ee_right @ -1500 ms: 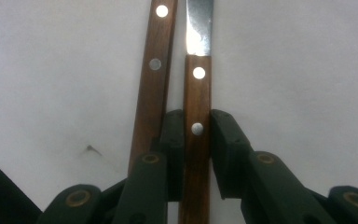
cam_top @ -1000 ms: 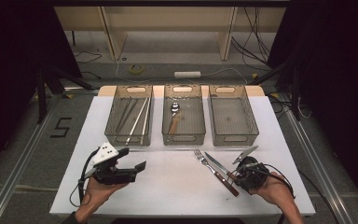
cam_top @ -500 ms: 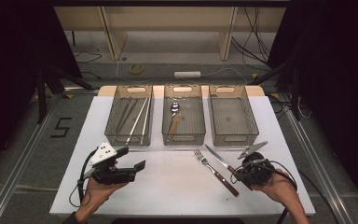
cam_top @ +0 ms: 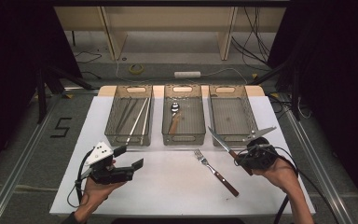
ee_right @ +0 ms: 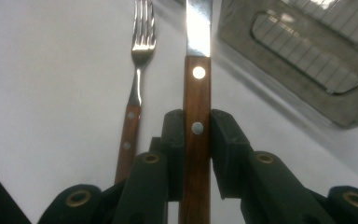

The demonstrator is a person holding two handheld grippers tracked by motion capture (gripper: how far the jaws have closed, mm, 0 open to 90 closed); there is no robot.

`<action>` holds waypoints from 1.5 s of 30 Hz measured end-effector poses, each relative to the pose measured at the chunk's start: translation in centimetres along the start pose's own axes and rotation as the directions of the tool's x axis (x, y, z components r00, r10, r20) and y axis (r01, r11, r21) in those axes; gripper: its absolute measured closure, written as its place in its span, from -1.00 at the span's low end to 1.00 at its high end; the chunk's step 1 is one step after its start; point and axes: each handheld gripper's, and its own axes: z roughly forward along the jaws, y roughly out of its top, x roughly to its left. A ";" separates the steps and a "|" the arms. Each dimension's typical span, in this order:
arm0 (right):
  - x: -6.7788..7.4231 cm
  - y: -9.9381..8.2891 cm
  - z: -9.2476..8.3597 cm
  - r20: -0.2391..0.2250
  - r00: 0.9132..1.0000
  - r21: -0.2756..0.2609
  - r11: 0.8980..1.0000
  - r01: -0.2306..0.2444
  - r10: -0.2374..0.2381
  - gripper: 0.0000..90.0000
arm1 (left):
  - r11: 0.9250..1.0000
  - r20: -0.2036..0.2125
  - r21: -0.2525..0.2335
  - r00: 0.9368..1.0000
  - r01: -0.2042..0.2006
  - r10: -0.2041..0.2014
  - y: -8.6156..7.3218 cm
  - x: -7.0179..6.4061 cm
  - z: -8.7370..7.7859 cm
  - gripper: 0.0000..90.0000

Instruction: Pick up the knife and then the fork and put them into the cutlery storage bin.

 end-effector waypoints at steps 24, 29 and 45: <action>-4.0 6.3 -0.2 0.031 0.995 -0.106 0.990 -0.096 0.100 0.71 | 1.000 -0.008 -0.007 1.000 -0.011 0.011 -0.3 0.1 -0.8 -0.64; -5.1 7.9 -0.3 0.042 0.989 -0.129 0.983 -0.132 0.139 0.71 | 1.000 -0.005 -0.009 1.000 -0.015 0.015 -0.3 0.0 -0.8 -0.64; -7.5 10.4 2.0 0.083 0.970 -0.125 0.968 -0.217 0.228 0.71 | 1.000 -0.006 -0.012 1.000 -0.019 0.019 -0.3 -0.1 -0.8 -0.64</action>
